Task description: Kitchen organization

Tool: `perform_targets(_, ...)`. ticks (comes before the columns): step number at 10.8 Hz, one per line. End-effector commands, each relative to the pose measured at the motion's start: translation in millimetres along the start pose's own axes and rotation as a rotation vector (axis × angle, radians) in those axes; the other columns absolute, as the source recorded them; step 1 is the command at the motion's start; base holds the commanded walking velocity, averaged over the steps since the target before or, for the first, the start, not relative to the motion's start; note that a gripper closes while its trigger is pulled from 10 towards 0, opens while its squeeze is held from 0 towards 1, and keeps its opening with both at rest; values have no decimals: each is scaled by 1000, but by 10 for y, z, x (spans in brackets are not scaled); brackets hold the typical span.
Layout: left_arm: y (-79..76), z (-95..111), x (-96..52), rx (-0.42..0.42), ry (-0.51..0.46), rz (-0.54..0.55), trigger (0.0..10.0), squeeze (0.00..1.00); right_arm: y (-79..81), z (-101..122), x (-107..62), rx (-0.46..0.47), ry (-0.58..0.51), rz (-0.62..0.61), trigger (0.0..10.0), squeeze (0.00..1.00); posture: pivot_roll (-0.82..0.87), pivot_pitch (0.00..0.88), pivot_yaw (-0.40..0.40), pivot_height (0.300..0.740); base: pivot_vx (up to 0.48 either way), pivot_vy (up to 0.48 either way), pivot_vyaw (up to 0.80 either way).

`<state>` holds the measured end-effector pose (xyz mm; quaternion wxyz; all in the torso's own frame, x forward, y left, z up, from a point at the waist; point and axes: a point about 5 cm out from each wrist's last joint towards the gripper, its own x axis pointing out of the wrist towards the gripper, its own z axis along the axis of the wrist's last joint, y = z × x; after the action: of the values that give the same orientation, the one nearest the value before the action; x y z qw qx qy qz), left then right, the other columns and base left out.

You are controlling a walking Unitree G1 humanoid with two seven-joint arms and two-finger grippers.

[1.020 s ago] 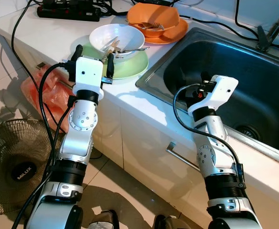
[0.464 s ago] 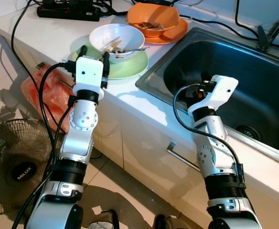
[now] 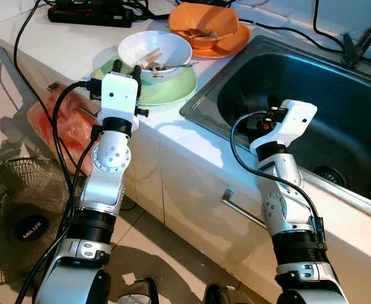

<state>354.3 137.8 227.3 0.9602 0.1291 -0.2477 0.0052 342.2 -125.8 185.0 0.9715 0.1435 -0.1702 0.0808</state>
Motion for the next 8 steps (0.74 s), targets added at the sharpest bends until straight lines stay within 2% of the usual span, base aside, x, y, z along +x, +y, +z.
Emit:
perform_targets(1, -28, 12, 14, 4, -8, -7, 0, 0, -22, -11, -8, -6, 2, -8, 10000, 0, 50, 155, -8, 740, 0, 0, 0)
perform_targets(2, -43, 15, 15, 3, -5, -6, 4627, 0, -22, -11, -7, -6, 2, -7, 10000, 0, 50, 152, -9, 740, 0, 0, 0)
perform_targets(3, -42, 18, 19, 4, -5, -3, 10000, 0, -22, -11, -6, -6, 2, -6, 10000, 0, 50, 152, -9, 740, 0, 0, 0)
perform_targets(6, -37, 80, 35, 2, -35, 2, 10000, 0, -19, -10, -8, -6, 0, -5, 10000, 0, 52, 147, -8, 740, 0, 0, 0)
perform_targets(8, -59, 312, 83, -7, -150, -20, 10000, 0, -17, -10, -7, -6, -1, -6, 10000, 0, 51, 147, -7, 740, 0, 0, 0)
